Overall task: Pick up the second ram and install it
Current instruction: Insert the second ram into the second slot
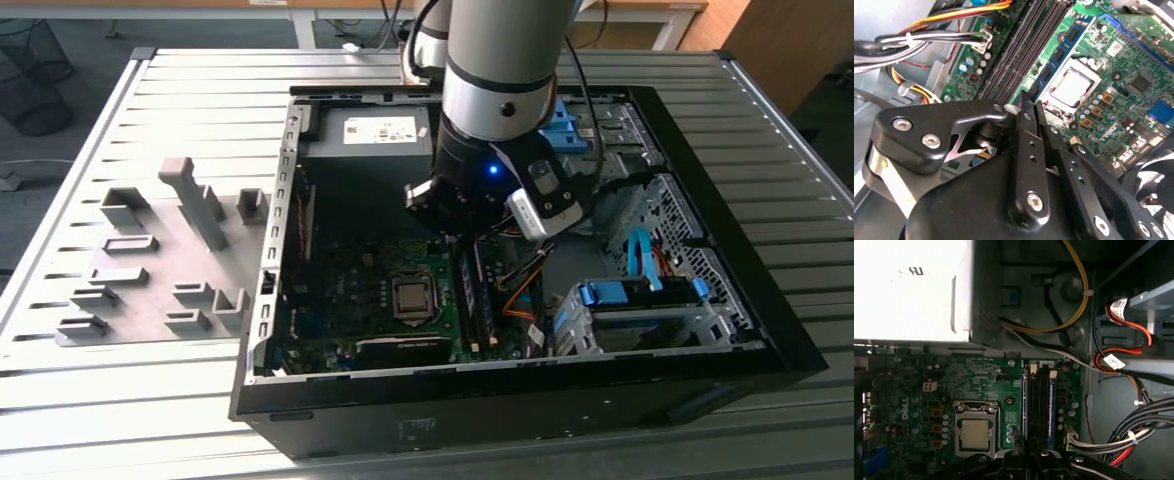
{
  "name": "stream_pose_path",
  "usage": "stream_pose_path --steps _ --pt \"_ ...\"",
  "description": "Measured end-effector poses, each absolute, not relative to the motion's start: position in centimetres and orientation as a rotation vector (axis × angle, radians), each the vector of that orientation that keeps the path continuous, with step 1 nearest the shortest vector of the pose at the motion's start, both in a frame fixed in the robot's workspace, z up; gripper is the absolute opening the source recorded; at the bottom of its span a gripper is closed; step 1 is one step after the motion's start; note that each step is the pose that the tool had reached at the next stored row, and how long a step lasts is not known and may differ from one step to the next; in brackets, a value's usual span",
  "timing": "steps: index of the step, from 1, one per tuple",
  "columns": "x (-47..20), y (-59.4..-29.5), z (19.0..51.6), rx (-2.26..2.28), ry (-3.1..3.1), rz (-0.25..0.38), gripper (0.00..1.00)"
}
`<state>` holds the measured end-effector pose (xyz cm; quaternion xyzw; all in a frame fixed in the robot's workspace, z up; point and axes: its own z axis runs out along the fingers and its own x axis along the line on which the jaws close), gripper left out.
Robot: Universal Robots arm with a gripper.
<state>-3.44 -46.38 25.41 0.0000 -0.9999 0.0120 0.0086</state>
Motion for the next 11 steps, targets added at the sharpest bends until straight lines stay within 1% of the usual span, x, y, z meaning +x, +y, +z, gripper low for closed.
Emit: stream_pose_path --steps 6,11 --pt "-3.09 -46.55 24.55 -0.011 -3.124 0.036 0.14" --pt "-3.08 -46.59 24.47 -0.011 -3.124 0.036 0.14"
